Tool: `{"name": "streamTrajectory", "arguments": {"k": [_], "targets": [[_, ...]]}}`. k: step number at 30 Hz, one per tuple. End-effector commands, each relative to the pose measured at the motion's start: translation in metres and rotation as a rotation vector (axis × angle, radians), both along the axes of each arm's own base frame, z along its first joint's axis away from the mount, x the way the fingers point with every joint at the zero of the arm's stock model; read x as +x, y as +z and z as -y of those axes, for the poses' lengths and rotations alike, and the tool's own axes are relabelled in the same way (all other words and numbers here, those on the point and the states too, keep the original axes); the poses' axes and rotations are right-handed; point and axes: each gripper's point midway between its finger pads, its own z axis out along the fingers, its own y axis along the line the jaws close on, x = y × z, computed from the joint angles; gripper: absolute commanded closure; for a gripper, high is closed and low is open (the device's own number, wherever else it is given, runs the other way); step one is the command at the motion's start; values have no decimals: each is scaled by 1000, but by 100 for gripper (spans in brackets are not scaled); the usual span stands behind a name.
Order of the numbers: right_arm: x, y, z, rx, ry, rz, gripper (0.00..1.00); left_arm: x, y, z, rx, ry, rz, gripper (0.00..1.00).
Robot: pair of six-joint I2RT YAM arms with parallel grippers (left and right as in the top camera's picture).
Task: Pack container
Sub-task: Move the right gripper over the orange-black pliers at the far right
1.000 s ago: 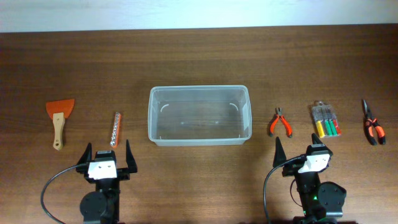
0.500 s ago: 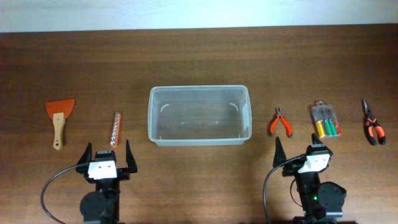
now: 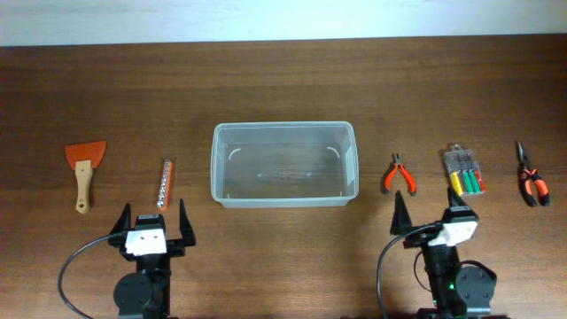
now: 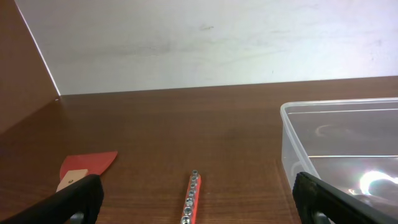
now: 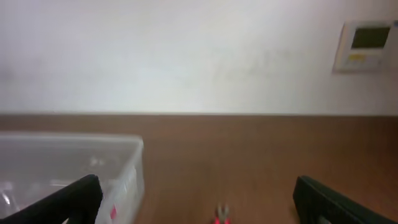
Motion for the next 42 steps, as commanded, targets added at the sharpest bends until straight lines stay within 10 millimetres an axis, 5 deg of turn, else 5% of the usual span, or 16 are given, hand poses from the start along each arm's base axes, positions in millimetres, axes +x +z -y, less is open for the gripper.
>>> {"name": "streamTrajectory", "arguments": {"k": [1, 6, 13, 18, 21, 28, 32, 37, 42], "targets": [[-1, 10, 0, 173, 5, 21, 1, 0, 0, 0, -13, 2, 5, 1], [-12, 28, -5, 186, 26, -42, 2, 0, 0, 0, -13, 2, 5, 1], [-31, 71, 33, 130, -210, -174, 1, 0, 0, 0, -13, 2, 5, 1], [-8, 128, 35, -17, -204, -272, 1, 0, 0, 0, -13, 2, 5, 1], [11, 146, 28, -120, -139, -439, 1, 0, 0, 0, -13, 2, 5, 1], [44, 137, 22, -373, 74, -1002, 1, 0, 0, 0, -13, 2, 5, 1], [53, 127, 26, -440, 131, -1177, 1, 0, 0, 0, -13, 2, 5, 1], [78, 122, 52, -452, 36, -1224, 1, 0, 0, 0, -13, 2, 5, 1], [83, 129, 108, -319, -101, -1173, 1, 0, 0, 0, -13, 2, 5, 1]]}}
